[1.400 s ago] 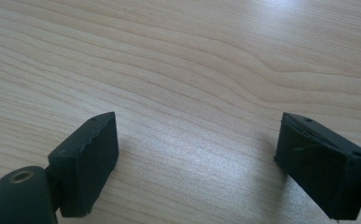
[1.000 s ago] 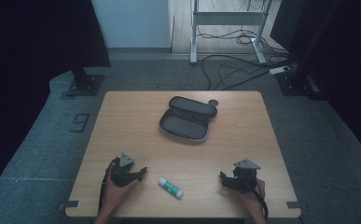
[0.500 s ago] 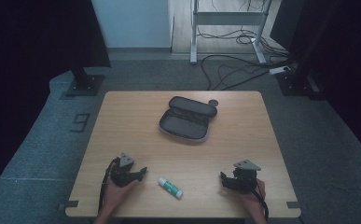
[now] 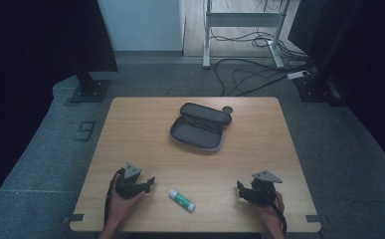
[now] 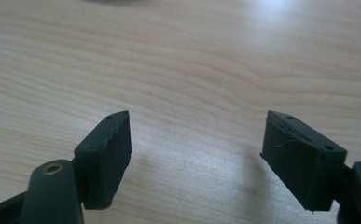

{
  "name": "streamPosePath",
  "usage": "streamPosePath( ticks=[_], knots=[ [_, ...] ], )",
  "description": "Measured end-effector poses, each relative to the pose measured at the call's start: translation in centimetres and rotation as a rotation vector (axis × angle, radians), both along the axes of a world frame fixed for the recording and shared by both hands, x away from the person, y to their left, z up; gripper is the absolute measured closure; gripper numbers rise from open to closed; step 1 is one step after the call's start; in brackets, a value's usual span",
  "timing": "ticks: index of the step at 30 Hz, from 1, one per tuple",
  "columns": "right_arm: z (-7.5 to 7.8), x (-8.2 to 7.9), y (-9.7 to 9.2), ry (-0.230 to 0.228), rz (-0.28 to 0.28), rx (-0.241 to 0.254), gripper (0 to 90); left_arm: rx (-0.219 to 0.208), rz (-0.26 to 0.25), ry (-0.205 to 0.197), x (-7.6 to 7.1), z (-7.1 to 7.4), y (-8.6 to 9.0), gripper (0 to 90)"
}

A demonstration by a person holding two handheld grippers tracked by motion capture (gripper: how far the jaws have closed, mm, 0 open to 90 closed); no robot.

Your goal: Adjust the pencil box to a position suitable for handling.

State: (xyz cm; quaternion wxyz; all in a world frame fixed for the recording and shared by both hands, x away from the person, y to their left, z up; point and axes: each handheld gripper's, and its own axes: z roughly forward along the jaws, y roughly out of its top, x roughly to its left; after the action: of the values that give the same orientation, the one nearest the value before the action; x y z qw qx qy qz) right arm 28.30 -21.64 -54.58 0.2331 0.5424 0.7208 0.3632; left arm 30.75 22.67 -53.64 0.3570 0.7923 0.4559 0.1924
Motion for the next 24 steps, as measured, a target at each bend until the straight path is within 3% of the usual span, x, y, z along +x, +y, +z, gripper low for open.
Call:
streamPosePath(
  ticks=[8,16,24],
  knots=[
    [1.4,0.4,0.5,-0.043,0.014,0.047,25.4,-0.022,-0.011,-0.014,0.0,1.2,-0.4,33.0],
    [2.7,1.6,1.3,-0.069,0.059,0.077,26.8,-0.052,0.003,-0.028,1.5,2.7,-1.3,33.0],
    [4.1,2.4,1.9,-0.087,0.082,0.105,27.2,-0.051,-0.014,-0.057,2.7,4.5,-2.2,34.0]
  ],
)
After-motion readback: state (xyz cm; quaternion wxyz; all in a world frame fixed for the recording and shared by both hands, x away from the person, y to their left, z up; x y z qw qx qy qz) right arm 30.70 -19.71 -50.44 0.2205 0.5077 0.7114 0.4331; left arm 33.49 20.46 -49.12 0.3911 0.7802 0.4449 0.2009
